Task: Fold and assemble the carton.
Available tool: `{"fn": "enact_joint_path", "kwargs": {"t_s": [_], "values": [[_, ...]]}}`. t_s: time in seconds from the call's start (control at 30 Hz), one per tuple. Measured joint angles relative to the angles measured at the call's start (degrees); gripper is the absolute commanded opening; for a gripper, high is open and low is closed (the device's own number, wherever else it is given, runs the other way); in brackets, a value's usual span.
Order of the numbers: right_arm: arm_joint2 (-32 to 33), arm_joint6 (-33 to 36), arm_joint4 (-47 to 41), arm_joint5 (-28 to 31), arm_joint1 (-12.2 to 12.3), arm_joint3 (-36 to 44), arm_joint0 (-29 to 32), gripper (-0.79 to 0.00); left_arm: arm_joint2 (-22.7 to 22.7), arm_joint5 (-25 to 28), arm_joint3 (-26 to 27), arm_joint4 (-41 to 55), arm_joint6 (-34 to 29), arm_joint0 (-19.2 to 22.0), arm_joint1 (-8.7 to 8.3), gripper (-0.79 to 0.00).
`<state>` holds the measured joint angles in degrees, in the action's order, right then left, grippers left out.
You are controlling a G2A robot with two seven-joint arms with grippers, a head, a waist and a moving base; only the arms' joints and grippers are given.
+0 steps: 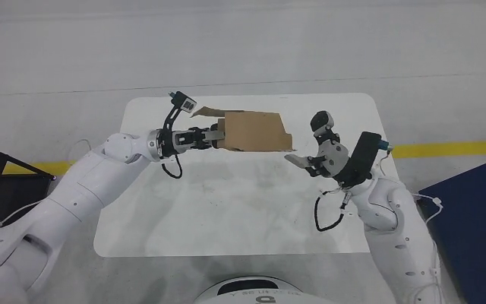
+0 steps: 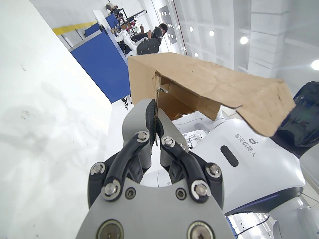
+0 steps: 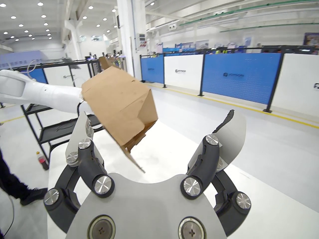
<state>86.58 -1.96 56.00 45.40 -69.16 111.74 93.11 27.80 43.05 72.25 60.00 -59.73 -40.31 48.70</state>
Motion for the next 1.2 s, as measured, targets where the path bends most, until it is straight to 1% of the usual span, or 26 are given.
{"fn": "enact_joint_path", "kwargs": {"t_s": [0.07,0.13,0.23,0.33,0.37,0.4,0.43,0.47,0.5,0.53,0.57,0.6,0.67,0.7,0.73,1.07,1.1,1.13,1.17,1.2], "values": [[0.0,1.5,-1.2,1.0,0.2,-0.4,-0.3,0.0,1.0,-0.1,0.3,0.0,-0.2,-0.8,-0.1,-0.785],[0.4,3.3,-0.7,0.4,0.3,-1.0,-1.1,0.0,2.0,0.0,0.9,0.3,-0.5,-1.8,-0.11,-0.785],[0.5,5.4,5.6,-2.6,0.5,-1.4,-2.3,0.0,3.3,-0.1,1.2,0.3,-1.3,-2.8,-0.01,-0.785],[-0.7,4.4,10.1,-2.0,0.6,-1.9,-2.8,0.0,4.4,-0.7,1.4,-0.3,-1.7,-3.6,0.22,-0.785],[-1.0,4.0,10.7,-1.3,0.7,-2.1,-2.8,-0.062,4.7,-1.0,1.5,-0.6,-1.7,-3.7,0.31,-0.785],[-1.3,3.5,11.2,-0.5,0.8,-2.2,-2.8,-0.062,5.0,-1.4,1.5,-1.1,-1.7,-3.9,0.45,-0.785],[-1.4,3.2,11.3,0.1,0.8,-2.2,-2.8,-0.148,5.3,-1.6,1.6,-1.3,-1.7,-4.0,0.56,-0.785],[-1.5,2.9,11.3,0.6,0.9,-2.2,-2.8,-0.215,5.6,-1.8,1.6,-1.6,-1.6,-4.1,0.67,-0.785],[-1.5,2.7,11.2,1.1,0.9,-2.2,-2.8,-0.305,5.9,-2.1,1.6,-1.8,-1.6,-4.2,0.81,-0.785],[-1.4,2.5,11.1,1.5,1.0,-2.2,-2.7,-0.416,6.2,-2.2,1.6,-1.9,-1.5,-4.4,0.9,-0.785],[-1.4,2.3,10.9,1.8,1.1,-2.1,-2.7,-0.456,6.6,-2.5,1.5,-2.0,-1.5,-4.5,0.99,-0.785],[-1.3,2.1,10.8,2.2,1.1,-2.1,-2.6,-0.471,7.0,-2.8,1.4,-2.0,-1.5,-4.7,1.1,-0.785],[-1.2,2.0,10.6,2.7,1.3,-2.0,-2.4,-0.643,7.6,-3.3,1.1,-1.6,-1.7,-5.1,1.25,-0.785],[-1.3,1.9,10.5,3.2,1.3,-1.9,-2.3,-0.745,8.1,-3.6,1.0,-1.3,-2.0,-5.4,1.34,-0.785],[-1.3,1.9,10.4,3.4,1.4,-1.9,-2.2,-0.785,8.4,-3.9,1.0,-1.2,-2.3,-5.6,1.4,-0.785],[-1.7,0.8,9.0,5.7,1.9,-1.9,-2.1,-0.785,11.2,-7.1,1.0,-2.1,-3.4,-7.0,2.35,-0.785],[-1.6,0.8,9.0,5.8,2.0,-1.9,-2.0,-0.785,11.4,-7.5,1.0,-2.4,-3.4,-7.1,2.45,-0.646],[-1.5,0.7,9.0,5.8,2.0,-1.8,-1.9,-0.785,11.6,-7.9,0.9,-2.6,-3.3,-7.2,2.58,-0.409],[-1.5,0.7,9.0,5.9,2.1,-1.7,-1.9,-0.785,11.8,-8.4,0.9,-2.8,-3.3,-7.3,2.67,0.0],[-1.5,0.6,9.0,5.9,2.1,-1.6,-1.8,-0.785,12.0,-9.2,0.7,-3.1,-3.1,-7.4,2.79,0.0]]}}
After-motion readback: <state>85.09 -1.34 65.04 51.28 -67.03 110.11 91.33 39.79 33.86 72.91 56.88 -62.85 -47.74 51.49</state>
